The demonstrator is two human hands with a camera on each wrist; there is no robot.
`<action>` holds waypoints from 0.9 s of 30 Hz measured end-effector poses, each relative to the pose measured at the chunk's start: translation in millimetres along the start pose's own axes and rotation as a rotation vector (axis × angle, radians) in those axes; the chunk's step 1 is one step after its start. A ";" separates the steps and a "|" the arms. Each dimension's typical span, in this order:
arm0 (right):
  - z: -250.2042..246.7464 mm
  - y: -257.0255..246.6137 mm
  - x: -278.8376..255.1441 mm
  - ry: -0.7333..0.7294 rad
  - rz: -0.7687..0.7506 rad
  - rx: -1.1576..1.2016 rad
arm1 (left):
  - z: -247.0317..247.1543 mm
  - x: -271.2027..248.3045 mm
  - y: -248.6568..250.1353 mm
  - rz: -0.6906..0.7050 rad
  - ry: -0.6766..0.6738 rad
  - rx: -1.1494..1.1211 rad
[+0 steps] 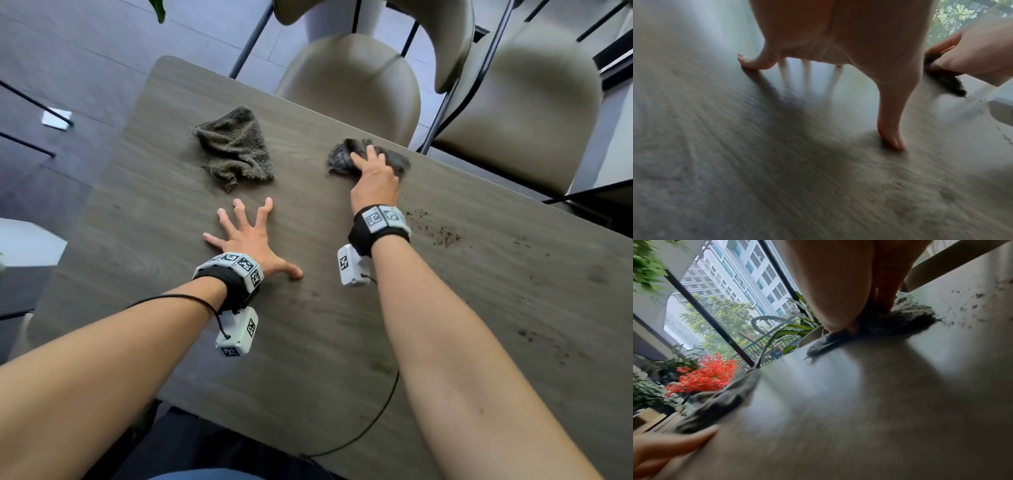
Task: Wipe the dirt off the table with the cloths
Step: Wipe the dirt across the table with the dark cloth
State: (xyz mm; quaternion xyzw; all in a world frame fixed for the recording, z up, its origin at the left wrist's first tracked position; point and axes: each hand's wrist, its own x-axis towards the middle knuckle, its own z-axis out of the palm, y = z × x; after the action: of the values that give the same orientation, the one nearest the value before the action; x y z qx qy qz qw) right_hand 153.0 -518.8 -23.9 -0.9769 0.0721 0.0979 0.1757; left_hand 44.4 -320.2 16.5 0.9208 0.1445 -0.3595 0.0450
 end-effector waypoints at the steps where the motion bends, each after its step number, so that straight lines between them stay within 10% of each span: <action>1: -1.8 3.6 7.9 0.015 0.009 -0.008 | 1.9 1.1 1.7 -0.008 0.000 -0.004; 13: -38.4 27.9 70.3 0.114 0.023 0.250 | 4.2 2.6 -2.7 0.002 -0.009 -0.039; 20: -8.4 9.7 -52.5 0.322 -0.147 0.293 | -1.9 0.7 -0.3 -0.011 -0.034 -0.045; 27: 43.0 3.7 -161.0 0.066 -0.120 0.171 | -16.6 -0.8 6.7 -0.051 -0.102 -0.028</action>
State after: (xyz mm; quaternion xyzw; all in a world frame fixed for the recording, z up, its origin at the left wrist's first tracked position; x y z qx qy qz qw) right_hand -11.0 -489.7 -29.7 -0.9636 0.0272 0.0484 0.2615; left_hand 56.6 -323.7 29.1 0.8965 0.1706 -0.4050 0.0562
